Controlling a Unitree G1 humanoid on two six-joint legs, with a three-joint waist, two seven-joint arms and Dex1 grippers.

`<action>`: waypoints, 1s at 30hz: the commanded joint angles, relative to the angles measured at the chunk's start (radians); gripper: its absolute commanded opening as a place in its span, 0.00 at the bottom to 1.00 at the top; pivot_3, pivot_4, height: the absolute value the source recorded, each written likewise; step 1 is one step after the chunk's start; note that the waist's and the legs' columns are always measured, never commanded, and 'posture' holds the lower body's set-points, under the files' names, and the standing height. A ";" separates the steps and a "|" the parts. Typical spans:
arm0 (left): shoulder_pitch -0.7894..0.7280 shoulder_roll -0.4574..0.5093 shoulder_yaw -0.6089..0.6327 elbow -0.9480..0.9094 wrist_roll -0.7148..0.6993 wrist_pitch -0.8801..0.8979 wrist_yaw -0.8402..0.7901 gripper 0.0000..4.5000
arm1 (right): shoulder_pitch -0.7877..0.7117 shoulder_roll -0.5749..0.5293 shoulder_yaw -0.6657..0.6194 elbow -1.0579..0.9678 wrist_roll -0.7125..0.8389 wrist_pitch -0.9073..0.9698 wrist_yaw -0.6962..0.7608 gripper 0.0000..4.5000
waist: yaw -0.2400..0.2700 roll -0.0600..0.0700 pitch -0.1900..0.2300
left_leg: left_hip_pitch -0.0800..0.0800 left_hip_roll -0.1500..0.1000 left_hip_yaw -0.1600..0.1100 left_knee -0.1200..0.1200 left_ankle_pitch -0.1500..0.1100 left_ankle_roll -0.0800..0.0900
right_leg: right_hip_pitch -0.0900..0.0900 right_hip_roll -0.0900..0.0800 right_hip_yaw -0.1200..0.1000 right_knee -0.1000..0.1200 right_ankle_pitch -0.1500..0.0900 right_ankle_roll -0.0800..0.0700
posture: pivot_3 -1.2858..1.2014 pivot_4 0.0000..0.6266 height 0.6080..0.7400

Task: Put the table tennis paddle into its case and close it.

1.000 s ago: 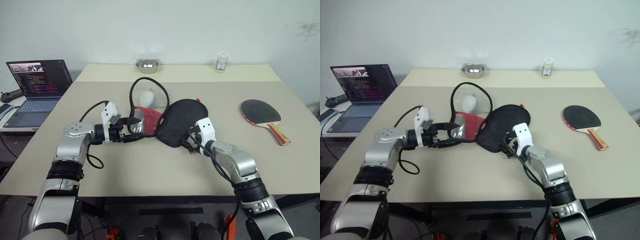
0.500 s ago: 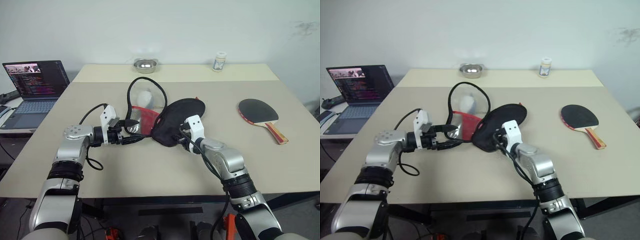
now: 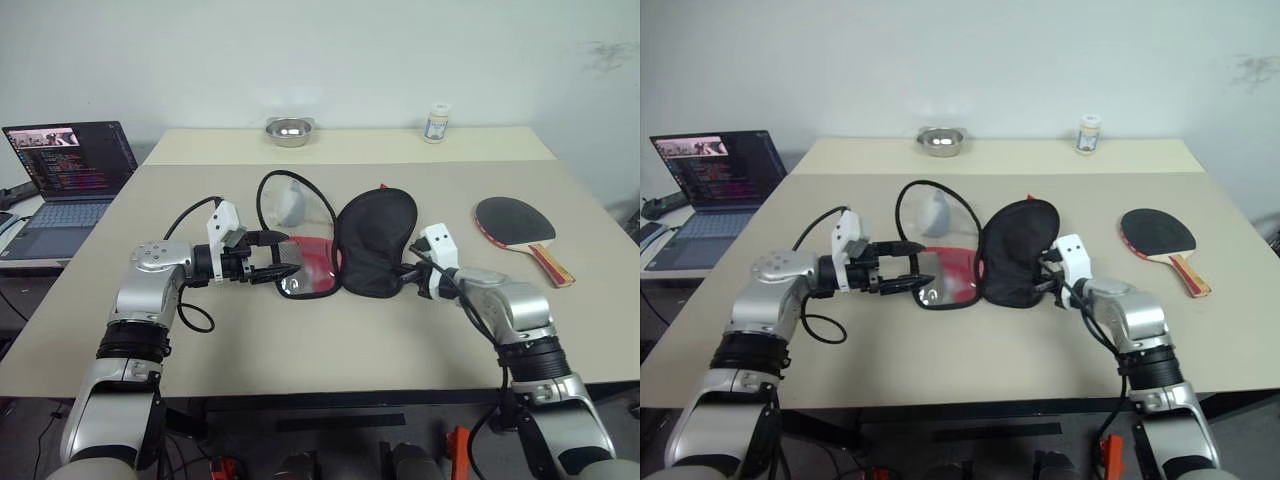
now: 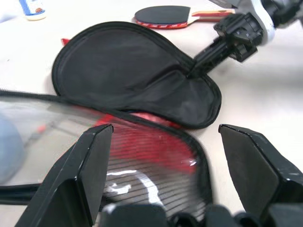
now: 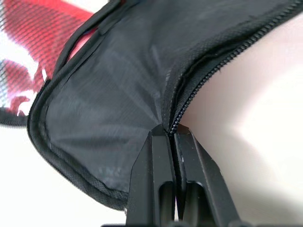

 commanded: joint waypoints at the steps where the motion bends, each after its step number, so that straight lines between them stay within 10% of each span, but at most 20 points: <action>1: -0.019 -0.001 0.009 -0.045 -0.016 0.011 0.006 0.87 | -0.061 -0.069 0.000 0.050 -0.005 -0.019 0.075 0.01 | 0.000 0.000 0.000 | 0.000 0.000 0.000 0.000 0.000 0.000 | 0.000 0.000 0.000 0.000 0.000 0.000 | 0.52 0.24 1.00; 17: -0.016 -0.008 0.005 -0.087 -0.012 0.040 0.026 0.87 | -0.213 -0.121 0.045 0.313 -0.083 -0.142 0.203 0.01 | -0.001 0.000 0.000 | 0.000 0.000 0.001 0.000 0.000 0.000 | 0.000 0.000 0.000 0.000 0.000 0.000 | 0.52 0.24 1.00; 30: -0.011 -0.023 0.001 -0.095 -0.019 0.046 0.032 0.87 | -0.260 -0.183 0.003 0.360 -0.122 -0.227 0.197 0.91 | 0.000 0.000 0.000 | -0.001 0.000 0.001 0.000 0.000 0.000 | 0.000 0.000 0.000 -0.001 0.000 0.000 | 0.52 0.24 1.00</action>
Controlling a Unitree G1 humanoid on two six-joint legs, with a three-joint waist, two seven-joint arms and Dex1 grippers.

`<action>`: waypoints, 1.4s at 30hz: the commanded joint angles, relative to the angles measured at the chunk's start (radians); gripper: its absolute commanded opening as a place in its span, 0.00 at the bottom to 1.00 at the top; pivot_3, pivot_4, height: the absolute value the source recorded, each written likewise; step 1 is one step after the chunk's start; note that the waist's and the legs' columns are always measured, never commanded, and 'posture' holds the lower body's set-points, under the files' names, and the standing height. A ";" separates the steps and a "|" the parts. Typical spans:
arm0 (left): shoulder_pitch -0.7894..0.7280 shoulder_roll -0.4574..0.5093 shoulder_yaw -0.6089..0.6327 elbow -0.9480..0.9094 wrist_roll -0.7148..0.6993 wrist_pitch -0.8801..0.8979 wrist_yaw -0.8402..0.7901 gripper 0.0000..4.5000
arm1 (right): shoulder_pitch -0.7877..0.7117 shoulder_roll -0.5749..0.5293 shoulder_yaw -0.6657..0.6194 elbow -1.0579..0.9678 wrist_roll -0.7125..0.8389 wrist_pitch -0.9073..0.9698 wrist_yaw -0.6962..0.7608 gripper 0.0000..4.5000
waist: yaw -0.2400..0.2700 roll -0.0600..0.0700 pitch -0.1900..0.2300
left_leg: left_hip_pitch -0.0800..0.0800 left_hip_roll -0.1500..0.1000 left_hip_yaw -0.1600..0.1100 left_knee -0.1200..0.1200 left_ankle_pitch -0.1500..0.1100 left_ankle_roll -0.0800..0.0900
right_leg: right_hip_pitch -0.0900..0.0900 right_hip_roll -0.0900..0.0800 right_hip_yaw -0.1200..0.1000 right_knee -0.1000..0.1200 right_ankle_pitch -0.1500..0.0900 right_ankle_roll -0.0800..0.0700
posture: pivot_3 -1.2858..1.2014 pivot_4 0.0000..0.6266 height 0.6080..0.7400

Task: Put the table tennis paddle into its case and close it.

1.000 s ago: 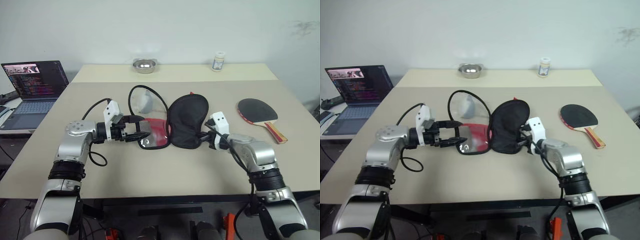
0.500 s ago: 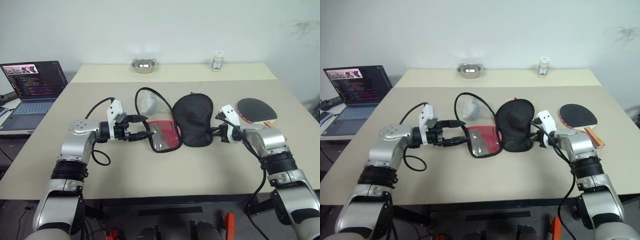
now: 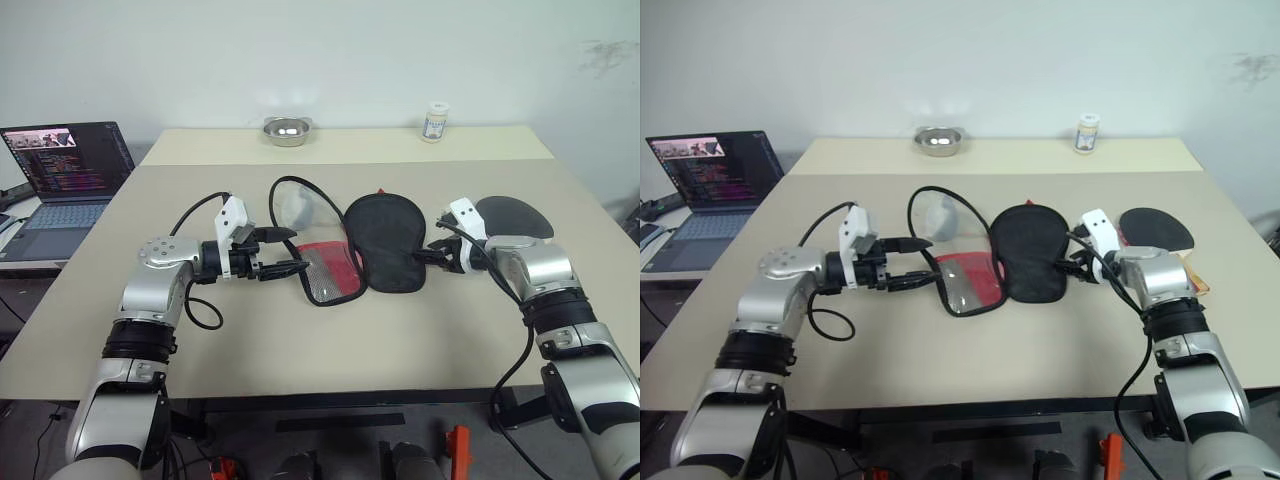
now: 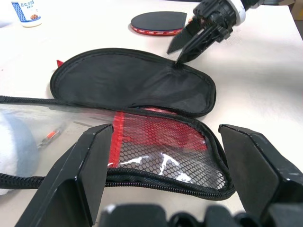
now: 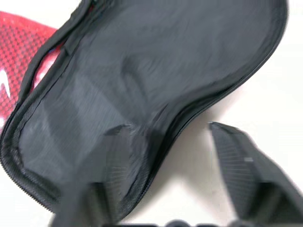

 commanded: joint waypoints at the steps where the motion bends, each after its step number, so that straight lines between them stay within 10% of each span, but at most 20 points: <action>1: -0.010 -0.004 0.007 -0.033 -0.019 0.001 -0.002 0.87 | -0.017 -0.052 -0.057 -0.032 -0.001 -0.045 0.005 0.98 | 0.000 0.000 0.000 | 0.000 0.000 0.000 0.000 0.000 0.000 | 0.000 0.000 0.000 0.000 0.000 0.000 | 0.52 0.24 1.00; 12: 0.039 -0.034 0.008 -0.266 -0.143 0.185 0.016 0.87 | 0.221 -0.219 -0.303 -0.303 0.026 0.063 -0.136 0.99 | 0.010 0.000 0.000 | -0.001 0.000 0.001 0.000 0.000 0.000 | 0.000 0.000 0.000 0.000 0.000 0.000 | 0.52 0.24 1.00; 30: -0.079 -0.105 -0.095 -0.188 -0.070 0.145 0.025 0.87 | -0.112 -0.227 -0.203 0.588 -0.167 -0.315 -0.260 0.99 | -0.001 0.000 0.000 | 0.003 0.006 0.015 -0.001 0.001 0.001 | 0.001 0.002 0.005 -0.002 0.004 -0.002 | 0.52 0.24 1.00; 42: -0.080 -0.078 -0.089 -0.205 -0.065 0.162 0.023 0.87 | -0.157 -0.181 -0.175 0.764 -0.229 -0.453 -0.243 0.99 | -0.008 0.000 0.000 | 0.004 0.006 0.014 0.000 0.001 0.001 | 0.001 0.003 0.006 -0.001 0.004 -0.002 | 0.52 0.24 1.00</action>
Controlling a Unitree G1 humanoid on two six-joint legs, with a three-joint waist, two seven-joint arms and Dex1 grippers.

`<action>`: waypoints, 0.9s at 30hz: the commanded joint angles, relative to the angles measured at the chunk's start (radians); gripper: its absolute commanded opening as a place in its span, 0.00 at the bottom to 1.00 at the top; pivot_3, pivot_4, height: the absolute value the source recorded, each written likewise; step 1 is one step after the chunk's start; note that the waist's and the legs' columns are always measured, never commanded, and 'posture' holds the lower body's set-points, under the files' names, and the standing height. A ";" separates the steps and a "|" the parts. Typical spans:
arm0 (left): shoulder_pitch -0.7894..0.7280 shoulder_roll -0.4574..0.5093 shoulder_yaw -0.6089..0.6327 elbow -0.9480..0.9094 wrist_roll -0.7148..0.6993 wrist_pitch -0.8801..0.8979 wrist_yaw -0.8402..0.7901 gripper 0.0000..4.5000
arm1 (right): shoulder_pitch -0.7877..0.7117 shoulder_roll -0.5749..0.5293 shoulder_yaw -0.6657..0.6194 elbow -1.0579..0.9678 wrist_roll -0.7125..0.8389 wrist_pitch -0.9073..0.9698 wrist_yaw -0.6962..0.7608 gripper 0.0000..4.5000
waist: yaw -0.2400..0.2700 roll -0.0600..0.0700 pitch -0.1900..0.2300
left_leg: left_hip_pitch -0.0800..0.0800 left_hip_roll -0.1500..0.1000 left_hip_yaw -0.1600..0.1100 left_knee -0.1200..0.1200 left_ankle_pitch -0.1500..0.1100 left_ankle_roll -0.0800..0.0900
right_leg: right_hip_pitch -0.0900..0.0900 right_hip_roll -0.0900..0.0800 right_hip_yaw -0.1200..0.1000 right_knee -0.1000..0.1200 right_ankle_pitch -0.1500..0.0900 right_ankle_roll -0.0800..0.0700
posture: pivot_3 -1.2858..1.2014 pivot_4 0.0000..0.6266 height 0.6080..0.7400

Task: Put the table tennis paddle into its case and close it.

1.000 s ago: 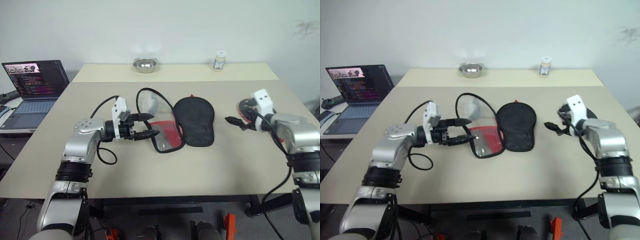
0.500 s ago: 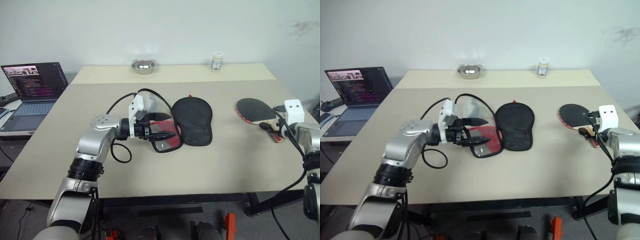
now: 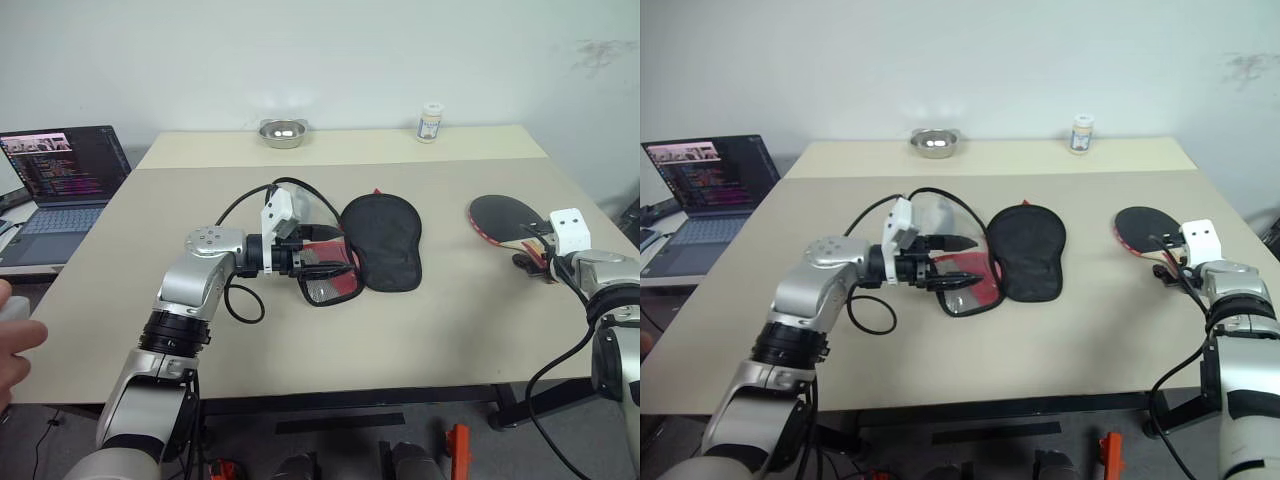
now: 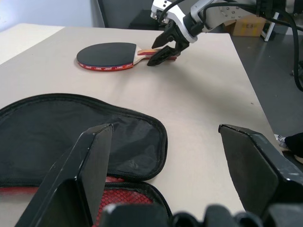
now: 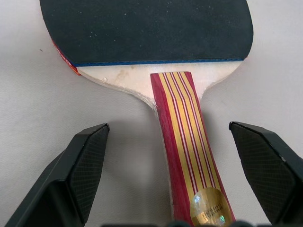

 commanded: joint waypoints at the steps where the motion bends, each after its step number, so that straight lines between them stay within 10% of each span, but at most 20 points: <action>1: -0.028 0.017 0.014 -0.031 -0.001 -0.009 0.000 0.87 | -0.021 0.014 -0.005 0.016 -0.008 -0.025 -0.009 0.99 | -0.001 0.000 0.000 | 0.000 0.000 0.000 0.000 0.000 0.000 | 0.000 0.000 0.000 0.000 0.000 0.000 | 0.52 0.24 1.00; 13: -0.036 0.033 0.018 0.017 0.010 -0.047 -0.019 0.87 | -0.020 0.032 -0.029 0.014 0.003 0.061 0.048 0.23 | -0.009 0.000 0.000 | 0.003 0.002 0.002 0.000 0.000 0.000 | 0.001 0.002 0.002 0.001 0.001 0.000 | 0.52 0.24 1.00; 22: -0.017 0.049 0.028 0.042 0.011 -0.088 -0.043 0.87 | 0.014 0.014 0.016 -0.174 0.003 0.185 0.191 0.23 | -0.020 0.000 0.000 | 0.003 0.002 0.003 0.000 0.000 0.000 | 0.001 0.002 0.004 0.001 0.001 0.000 | 0.52 0.24 1.00; 27: -0.014 0.045 0.027 0.046 0.012 -0.095 -0.046 0.87 | 0.214 -0.030 0.016 -0.630 0.059 0.452 0.274 0.23 | -0.020 0.000 0.000 | 0.002 0.002 0.001 0.000 0.000 0.000 | 0.000 0.002 0.003 0.001 0.001 0.000 | 0.52 0.24 1.00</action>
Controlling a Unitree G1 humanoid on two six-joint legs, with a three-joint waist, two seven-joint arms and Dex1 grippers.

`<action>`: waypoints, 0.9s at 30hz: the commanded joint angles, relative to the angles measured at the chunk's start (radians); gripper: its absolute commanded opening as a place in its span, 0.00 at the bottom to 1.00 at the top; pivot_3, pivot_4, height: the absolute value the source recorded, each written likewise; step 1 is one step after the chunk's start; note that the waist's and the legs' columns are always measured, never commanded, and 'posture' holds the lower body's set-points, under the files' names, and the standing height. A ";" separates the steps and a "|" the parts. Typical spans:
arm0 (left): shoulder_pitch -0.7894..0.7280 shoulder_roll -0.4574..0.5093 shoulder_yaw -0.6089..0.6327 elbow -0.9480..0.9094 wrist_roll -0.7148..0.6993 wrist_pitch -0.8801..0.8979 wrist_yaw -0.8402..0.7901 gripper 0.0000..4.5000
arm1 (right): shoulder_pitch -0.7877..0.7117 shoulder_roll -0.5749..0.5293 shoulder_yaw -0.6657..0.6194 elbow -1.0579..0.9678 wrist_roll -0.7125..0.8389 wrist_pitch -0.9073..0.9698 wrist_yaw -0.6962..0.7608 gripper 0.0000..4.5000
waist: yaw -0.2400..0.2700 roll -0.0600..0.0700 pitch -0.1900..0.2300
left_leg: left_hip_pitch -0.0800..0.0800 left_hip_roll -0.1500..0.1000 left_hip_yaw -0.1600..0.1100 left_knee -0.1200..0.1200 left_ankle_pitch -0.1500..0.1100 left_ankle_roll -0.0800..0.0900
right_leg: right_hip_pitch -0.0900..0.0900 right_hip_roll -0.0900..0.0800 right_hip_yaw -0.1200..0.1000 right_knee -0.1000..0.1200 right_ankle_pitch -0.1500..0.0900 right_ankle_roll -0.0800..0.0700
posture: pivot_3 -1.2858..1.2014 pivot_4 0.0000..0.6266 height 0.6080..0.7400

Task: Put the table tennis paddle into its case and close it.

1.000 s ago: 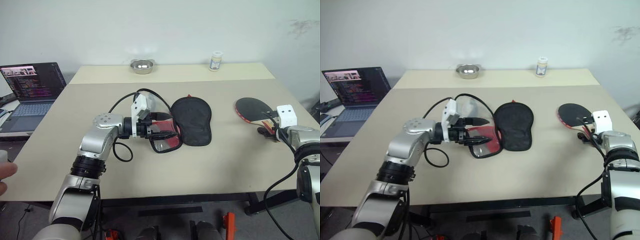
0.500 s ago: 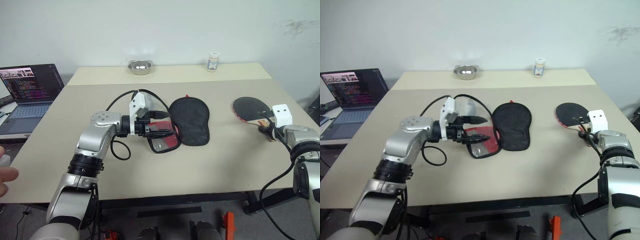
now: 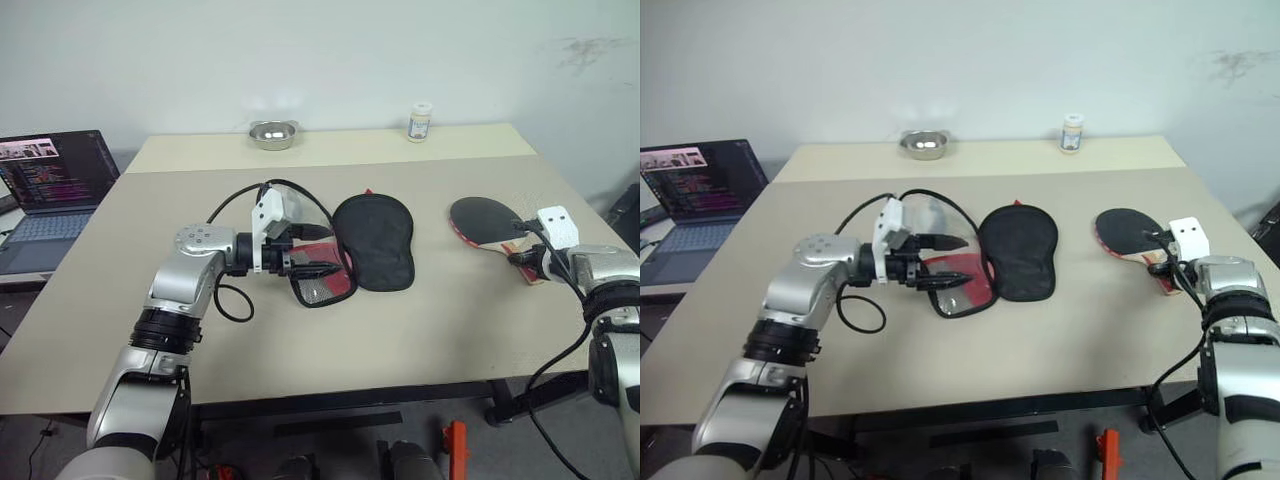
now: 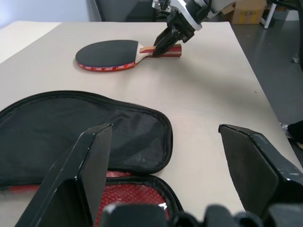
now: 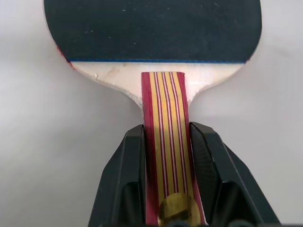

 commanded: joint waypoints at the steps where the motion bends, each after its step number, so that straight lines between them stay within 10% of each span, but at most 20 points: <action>1: -0.009 0.006 0.023 -0.011 -0.008 -0.019 -0.001 0.87 | 0.118 -0.028 -0.011 -0.325 0.063 0.200 0.056 0.23 | 0.003 0.000 0.000 | -0.001 0.000 -0.001 0.000 0.000 0.000 | 0.000 0.000 -0.001 0.000 0.000 0.000 | 0.52 0.24 1.00; 9: -0.015 -0.016 0.013 0.017 -0.001 -0.045 -0.003 0.87 | 0.432 -0.031 -0.096 -0.974 0.181 0.599 -0.007 0.23 | 0.023 0.001 0.000 | -0.002 0.000 -0.002 0.001 -0.002 0.003 | -0.001 -0.001 -0.002 0.000 0.000 0.000 | 0.52 0.24 1.00; 11: -0.017 -0.021 0.008 0.033 0.005 -0.059 -0.007 0.87 | 0.443 -0.017 -0.104 -0.998 0.187 0.613 -0.036 0.23 | 0.025 0.001 0.000 | -0.001 -0.001 -0.002 0.001 -0.002 0.004 | 0.000 -0.001 -0.002 0.000 0.000 0.000 | 0.52 0.24 1.00; 17: -0.035 -0.030 0.009 0.082 0.011 -0.095 -0.021 0.87 | 0.411 0.016 -0.101 -0.951 0.209 0.597 -0.087 0.67 | 0.030 0.000 0.000 | -0.001 -0.001 -0.002 0.002 -0.002 0.004 | 0.000 -0.001 -0.002 0.000 0.002 0.001 | 0.52 0.24 1.00; 27: -0.009 -0.010 0.029 0.099 0.016 -0.129 -0.027 0.87 | 0.354 0.015 -0.052 -0.791 0.203 0.507 -0.114 0.67 | 0.032 0.000 0.000 | -0.001 -0.001 -0.001 0.001 -0.002 0.004 | 0.000 -0.001 -0.001 0.000 0.002 0.001 | 0.52 0.24 1.00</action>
